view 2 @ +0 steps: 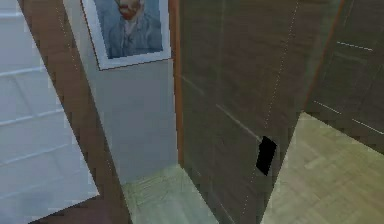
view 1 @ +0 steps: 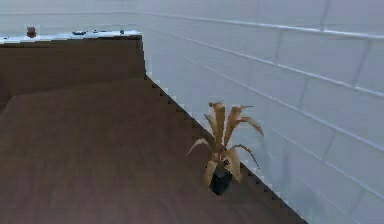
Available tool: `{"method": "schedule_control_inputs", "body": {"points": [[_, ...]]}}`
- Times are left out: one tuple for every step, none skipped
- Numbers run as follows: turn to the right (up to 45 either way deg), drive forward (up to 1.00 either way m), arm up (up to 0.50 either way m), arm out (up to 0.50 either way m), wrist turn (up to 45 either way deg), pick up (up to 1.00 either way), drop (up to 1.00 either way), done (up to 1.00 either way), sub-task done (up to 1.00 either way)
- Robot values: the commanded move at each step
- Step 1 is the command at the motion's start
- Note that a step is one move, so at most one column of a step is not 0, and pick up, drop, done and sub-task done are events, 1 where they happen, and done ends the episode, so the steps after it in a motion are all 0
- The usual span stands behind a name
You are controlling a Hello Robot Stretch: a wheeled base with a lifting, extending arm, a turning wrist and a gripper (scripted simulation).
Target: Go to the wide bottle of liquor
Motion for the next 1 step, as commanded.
{"method": "schedule_control_inputs", "body": {"points": [[-42.0,0.00,0.00,0.00,0.0,0.00,0.00,0.00,0.00]]}}
